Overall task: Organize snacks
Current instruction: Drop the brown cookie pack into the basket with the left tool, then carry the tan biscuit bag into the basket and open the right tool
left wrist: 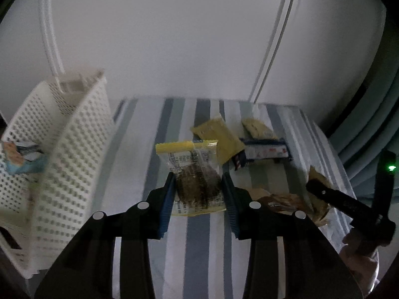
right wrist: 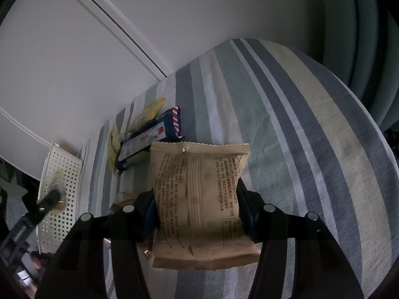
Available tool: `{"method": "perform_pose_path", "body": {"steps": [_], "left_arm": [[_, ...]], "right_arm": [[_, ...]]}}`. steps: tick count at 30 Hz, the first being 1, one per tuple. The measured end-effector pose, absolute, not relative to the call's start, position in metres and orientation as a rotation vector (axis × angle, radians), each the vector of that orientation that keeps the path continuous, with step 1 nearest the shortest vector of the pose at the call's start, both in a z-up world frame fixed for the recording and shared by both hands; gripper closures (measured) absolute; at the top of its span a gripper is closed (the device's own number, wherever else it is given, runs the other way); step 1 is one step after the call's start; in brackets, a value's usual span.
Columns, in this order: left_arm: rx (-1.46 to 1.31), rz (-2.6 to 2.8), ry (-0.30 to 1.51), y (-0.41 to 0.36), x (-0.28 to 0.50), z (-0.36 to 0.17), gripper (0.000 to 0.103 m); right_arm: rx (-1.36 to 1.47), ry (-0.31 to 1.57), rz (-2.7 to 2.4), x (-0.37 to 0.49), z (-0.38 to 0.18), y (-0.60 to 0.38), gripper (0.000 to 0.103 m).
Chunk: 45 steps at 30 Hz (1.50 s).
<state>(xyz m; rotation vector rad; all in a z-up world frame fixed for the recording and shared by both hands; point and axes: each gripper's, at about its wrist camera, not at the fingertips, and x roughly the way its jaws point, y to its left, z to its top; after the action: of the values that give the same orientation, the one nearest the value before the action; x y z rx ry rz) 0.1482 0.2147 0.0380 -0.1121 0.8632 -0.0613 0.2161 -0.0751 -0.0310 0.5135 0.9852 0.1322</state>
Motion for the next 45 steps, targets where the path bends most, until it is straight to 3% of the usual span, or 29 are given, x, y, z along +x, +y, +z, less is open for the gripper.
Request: {"method": "perform_pose_path", "body": {"steps": [13, 22, 23, 24, 26, 39, 45], "left_arm": [[-0.175, 0.08, 0.717, 0.308, 0.099, 0.102, 0.065], [-0.235, 0.188, 0.714, 0.38, 0.1, 0.095, 0.064], [-0.241, 0.203, 0.713, 0.386, 0.099, 0.094, 0.058], [-0.248, 0.225, 0.707, 0.394, 0.097, 0.092, 0.035], [-0.271, 0.259, 0.675, 0.401, 0.09, 0.088, 0.008], [-0.36, 0.279, 0.477, 0.417, 0.067, 0.086, 0.008], [-0.363, 0.306, 0.443, 0.422, 0.063, 0.09, 0.008]], "right_arm": [[0.503, 0.992, 0.12, 0.221, -0.034, -0.071, 0.048], [0.535, 0.971, 0.137, 0.218, -0.036, -0.078, 0.048], [0.537, 0.963, 0.139, 0.217, -0.035, -0.078, 0.048], [0.543, 0.955, 0.143, 0.216, -0.034, -0.079, 0.048], [0.569, 0.937, 0.143, 0.213, -0.035, -0.083, 0.048], [0.58, 0.902, 0.117, 0.206, -0.029, -0.086, 0.049], [0.63, 0.88, 0.068, 0.19, 0.002, -0.079, 0.049]]}}
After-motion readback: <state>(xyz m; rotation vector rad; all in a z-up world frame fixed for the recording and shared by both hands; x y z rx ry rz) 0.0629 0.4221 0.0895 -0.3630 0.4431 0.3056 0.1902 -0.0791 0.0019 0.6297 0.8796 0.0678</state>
